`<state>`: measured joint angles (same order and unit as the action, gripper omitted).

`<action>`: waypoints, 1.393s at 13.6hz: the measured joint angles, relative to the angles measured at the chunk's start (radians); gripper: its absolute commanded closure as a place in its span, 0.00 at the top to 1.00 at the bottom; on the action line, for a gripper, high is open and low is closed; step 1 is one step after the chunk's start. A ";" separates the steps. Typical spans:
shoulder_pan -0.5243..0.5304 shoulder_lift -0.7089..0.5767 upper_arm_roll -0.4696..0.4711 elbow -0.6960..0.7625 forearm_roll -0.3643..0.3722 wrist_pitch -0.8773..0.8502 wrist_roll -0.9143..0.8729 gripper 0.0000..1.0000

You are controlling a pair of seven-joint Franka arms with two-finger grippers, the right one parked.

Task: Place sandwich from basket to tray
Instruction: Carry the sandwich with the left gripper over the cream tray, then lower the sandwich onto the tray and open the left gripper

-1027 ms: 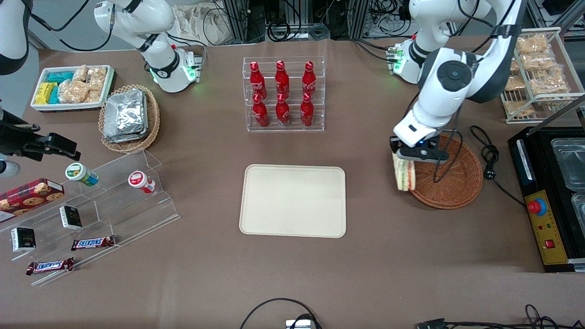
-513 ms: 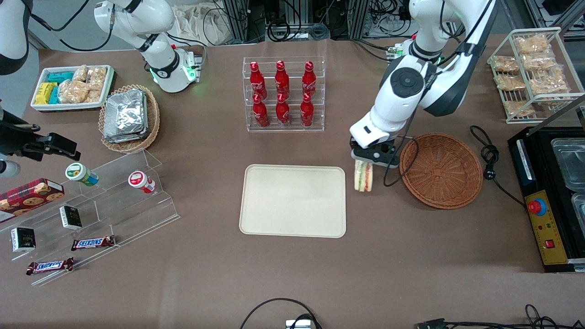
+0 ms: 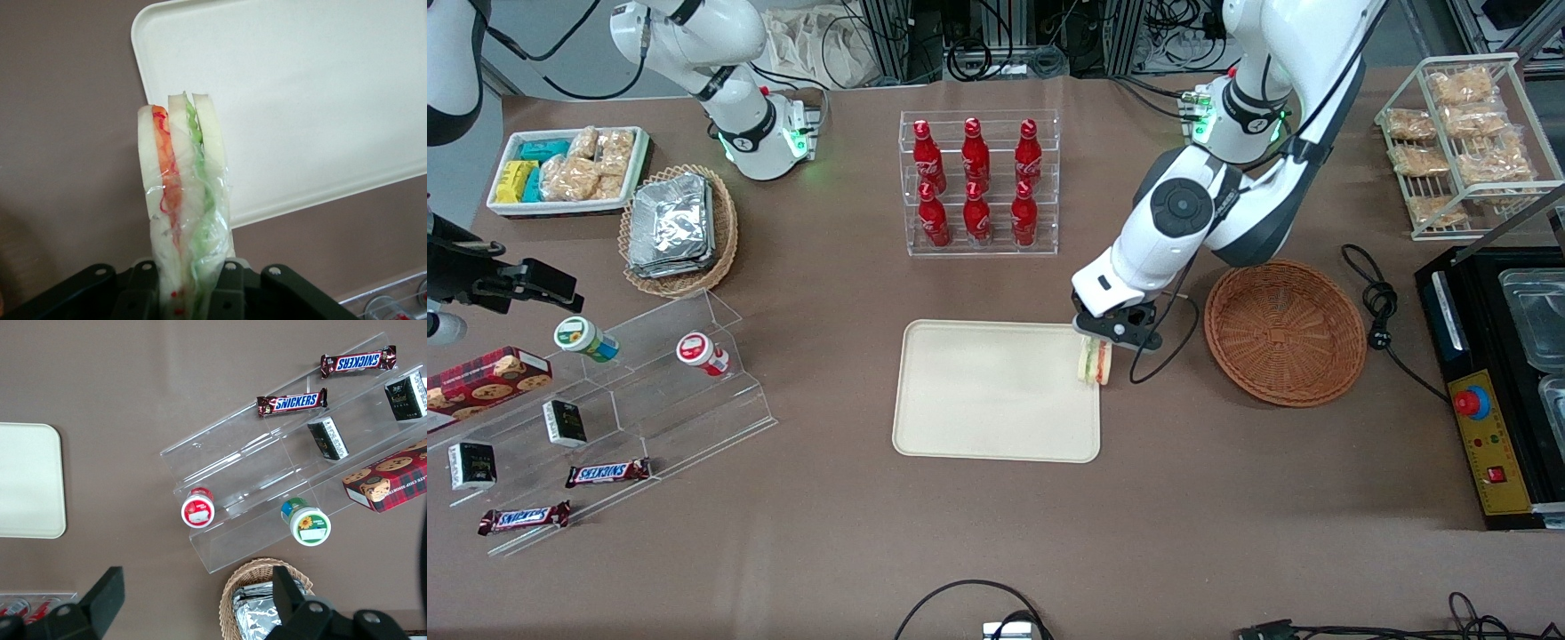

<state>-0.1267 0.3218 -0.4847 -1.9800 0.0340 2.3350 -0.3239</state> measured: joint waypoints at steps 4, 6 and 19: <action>-0.063 0.127 -0.001 0.106 0.150 0.000 -0.162 0.13; -0.084 0.194 -0.001 0.150 0.239 0.000 -0.241 0.13; -0.112 0.363 -0.003 0.229 0.423 0.016 -0.411 0.29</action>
<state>-0.2389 0.6844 -0.4872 -1.7512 0.4569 2.3511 -0.7348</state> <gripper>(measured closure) 0.811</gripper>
